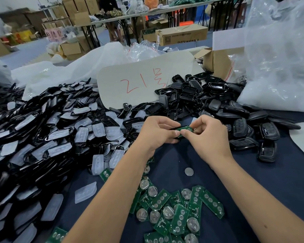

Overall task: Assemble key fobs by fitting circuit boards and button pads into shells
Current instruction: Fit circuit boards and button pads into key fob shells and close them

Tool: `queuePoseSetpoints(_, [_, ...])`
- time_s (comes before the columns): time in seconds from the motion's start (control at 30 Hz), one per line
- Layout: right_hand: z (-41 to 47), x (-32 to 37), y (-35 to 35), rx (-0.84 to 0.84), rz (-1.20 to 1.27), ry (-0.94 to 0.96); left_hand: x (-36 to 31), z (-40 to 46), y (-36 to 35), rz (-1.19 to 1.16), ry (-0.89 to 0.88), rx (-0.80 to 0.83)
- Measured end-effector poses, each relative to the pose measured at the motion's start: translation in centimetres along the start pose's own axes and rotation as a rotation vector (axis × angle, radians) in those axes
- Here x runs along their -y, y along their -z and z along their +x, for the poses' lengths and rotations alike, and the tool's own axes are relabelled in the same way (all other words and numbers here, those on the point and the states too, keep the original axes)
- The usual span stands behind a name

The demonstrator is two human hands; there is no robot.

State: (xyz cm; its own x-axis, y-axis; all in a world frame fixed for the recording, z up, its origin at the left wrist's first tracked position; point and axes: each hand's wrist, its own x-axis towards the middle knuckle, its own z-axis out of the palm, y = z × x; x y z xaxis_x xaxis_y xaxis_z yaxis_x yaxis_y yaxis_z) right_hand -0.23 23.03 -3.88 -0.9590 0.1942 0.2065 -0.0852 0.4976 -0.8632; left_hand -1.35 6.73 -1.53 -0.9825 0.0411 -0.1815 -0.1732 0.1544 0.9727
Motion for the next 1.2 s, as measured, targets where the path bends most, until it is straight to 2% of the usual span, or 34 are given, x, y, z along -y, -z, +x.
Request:
queuePoseSetpoints(0.4, [0.1,-0.5,0.3,-0.010,0.007,-0.044,-0.3,0.0,0.7,0.009,-0.026,0.021])
queuePoseSetpoints(0.6, [-0.1,0.3,-0.2,0.144,0.475,-0.073,-2.4,-0.2,2.9,0.049,-0.101,0.078])
queuePoseSetpoints(0.77, [-1.1,2.5,-2.7,0.122,0.512,-0.010,-4.1,-0.7,6.2,0.152,-0.080,0.083])
queuePoseSetpoints(0.87, [-1.7,4.7,-4.5,0.210,0.521,-0.037,-4.7,-1.3,9.2,0.177,-0.023,0.062])
queuePoseSetpoints(0.93, [-2.3,6.0,-5.6,0.291,0.382,-0.010,-4.9,-1.8,11.6,0.235,0.004,0.007])
queuePoseSetpoints(1.07, [-3.8,8.5,-7.6,0.395,-0.099,0.192,-4.8,-2.7,15.7,0.342,0.038,-0.195])
queuePoseSetpoints(1.2, [-4.8,10.3,-9.1,0.489,-0.344,0.229,-4.4,-3.3,17.5,0.303,0.044,-0.294])
